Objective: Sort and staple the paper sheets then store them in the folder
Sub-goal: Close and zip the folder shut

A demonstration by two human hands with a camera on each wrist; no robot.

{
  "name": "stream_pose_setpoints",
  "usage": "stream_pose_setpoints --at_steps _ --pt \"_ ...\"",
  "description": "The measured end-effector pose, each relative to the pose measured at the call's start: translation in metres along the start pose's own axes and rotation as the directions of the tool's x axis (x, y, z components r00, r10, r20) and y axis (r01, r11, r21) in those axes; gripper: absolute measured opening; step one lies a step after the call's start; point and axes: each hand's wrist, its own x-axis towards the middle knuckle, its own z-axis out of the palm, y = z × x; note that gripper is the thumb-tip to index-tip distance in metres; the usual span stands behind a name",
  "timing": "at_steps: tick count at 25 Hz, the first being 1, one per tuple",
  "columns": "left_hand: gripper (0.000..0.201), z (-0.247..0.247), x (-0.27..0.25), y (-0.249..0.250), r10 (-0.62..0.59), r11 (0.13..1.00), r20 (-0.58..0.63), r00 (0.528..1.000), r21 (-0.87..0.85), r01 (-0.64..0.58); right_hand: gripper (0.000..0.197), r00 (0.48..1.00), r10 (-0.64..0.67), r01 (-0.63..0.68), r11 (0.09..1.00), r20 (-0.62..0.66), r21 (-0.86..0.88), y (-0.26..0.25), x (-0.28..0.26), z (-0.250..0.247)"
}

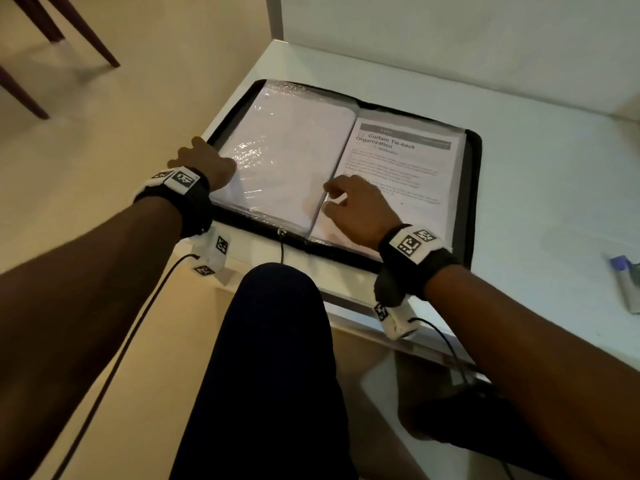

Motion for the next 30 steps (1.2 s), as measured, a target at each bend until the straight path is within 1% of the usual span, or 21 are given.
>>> stream_pose_setpoints --at_steps 3,4,5,6,7,8,10,12,13,14,15,16,17,19,20,21,22,24,25,27,30 --pt "0.079 -0.011 0.009 0.0 -0.078 0.995 0.026 0.997 -0.066 0.079 0.051 0.995 0.019 -0.015 0.999 0.102 -0.039 -0.012 0.008 0.018" --pt "0.075 -0.018 0.007 -0.001 -0.072 0.988 0.066 0.995 -0.133 0.081 0.056 0.992 0.039 -0.033 0.998 0.121 -0.052 -0.012 0.007 0.02" --pt "0.065 -0.027 0.005 -0.003 -0.063 0.966 0.104 0.993 -0.244 0.086 0.059 0.989 0.047 -0.039 0.998 0.139 -0.058 -0.012 0.005 0.02" --pt "0.057 -0.039 -0.001 -0.003 -0.054 0.928 0.113 0.992 -0.361 0.091 0.06 0.987 0.051 -0.043 0.998 0.154 -0.052 -0.011 0.001 0.017" --pt "0.054 -0.052 -0.007 -0.001 -0.053 0.89 0.103 0.993 -0.446 0.094 0.061 0.984 0.051 -0.047 0.998 0.169 -0.031 -0.012 -0.002 0.013" --pt "0.055 -0.069 -0.019 0.004 -0.04 0.865 0.077 0.996 -0.497 0.073 0.062 0.981 0.051 -0.053 0.999 0.185 0.004 -0.014 -0.008 0.006" --pt "0.056 -0.102 -0.051 0.022 0.013 0.849 -0.005 1.0 -0.529 -0.014 0.062 0.982 0.053 -0.072 0.992 0.179 0.105 -0.022 -0.027 -0.007" --pt "0.047 -0.131 -0.097 0.051 0.14 0.817 -0.073 0.987 -0.554 -0.157 0.062 0.996 0.041 -0.062 0.953 0.075 0.295 -0.028 -0.049 -0.023" --pt "0.04 -0.137 -0.121 0.066 0.217 0.79 -0.095 0.972 -0.568 -0.232 0.059 0.998 0.056 -0.053 0.9 0.006 0.433 -0.032 -0.064 -0.033" --pt "0.034 -0.141 -0.152 0.083 0.297 0.743 -0.109 0.949 -0.598 -0.301 0.055 0.996 0.079 -0.043 0.825 -0.04 0.564 -0.033 -0.079 -0.041" --pt "0.031 -0.139 -0.178 0.096 0.373 0.693 -0.098 0.922 -0.632 -0.348 0.052 0.993 0.096 -0.023 0.746 -0.074 0.665 -0.033 -0.094 -0.049" --pt "0.031 -0.135 -0.202 0.11 0.449 0.649 -0.07 0.891 -0.659 -0.379 0.051 0.988 0.108 0.007 0.691 -0.112 0.723 -0.031 -0.11 -0.057" --pt "0.033 -0.128 -0.22 0.121 0.514 0.632 -0.02 0.858 -0.667 -0.394 0.052 0.982 0.116 0.039 0.653 -0.15 0.757 -0.028 -0.125 -0.064" --pt "0.033 -0.103 -0.243 0.134 0.6 0.663 0.117 0.792 -0.626 -0.41 0.05 0.962 0.165 0.077 0.601 -0.218 0.795 -0.014 -0.153 -0.072" --pt "0.03 -0.088 -0.245 0.136 0.613 0.692 0.171 0.771 -0.588 -0.419 0.047 0.948 0.206 0.083 0.581 -0.244 0.81 -0.005 -0.16 -0.073" --pt "0.025 -0.071 -0.243 0.138 0.603 0.733 0.221 0.767 -0.533 -0.423 0.044 0.926 0.272 0.068 0.56 -0.262 0.825 0.007 -0.167 -0.071" --pt "0.021 -0.057 -0.238 0.137 0.578 0.775 0.256 0.775 -0.469 -0.423 0.04 0.896 0.356 0.039 0.533 -0.266 0.845 0.018 -0.171 -0.07" --pt "0.027 -0.03 -0.225 0.128 0.48 0.871 0.348 0.805 -0.297 -0.391 0.03 0.816 0.522 -0.044 0.484 -0.248 0.874 0.046 -0.178 -0.061" --pt "0.029 -0.021 -0.218 0.123 0.437 0.899 0.388 0.812 -0.189 -0.394 0.026 0.787 0.568 -0.083 0.484 -0.24 0.871 0.058 -0.179 -0.057" --pt "0.026 -0.006 -0.209 0.115 0.378 0.908 0.451 0.809 -0.007 -0.42 0.021 0.762 0.606 -0.135 0.491 -0.226 0.861 0.078 -0.179 -0.048" --pt "0.019 0.009 -0.204 0.107 0.323 0.908 0.51 0.797 0.071 -0.414 0.015 0.731 0.654 -0.229 0.504 -0.194 0.833 0.091 -0.177 -0.042"
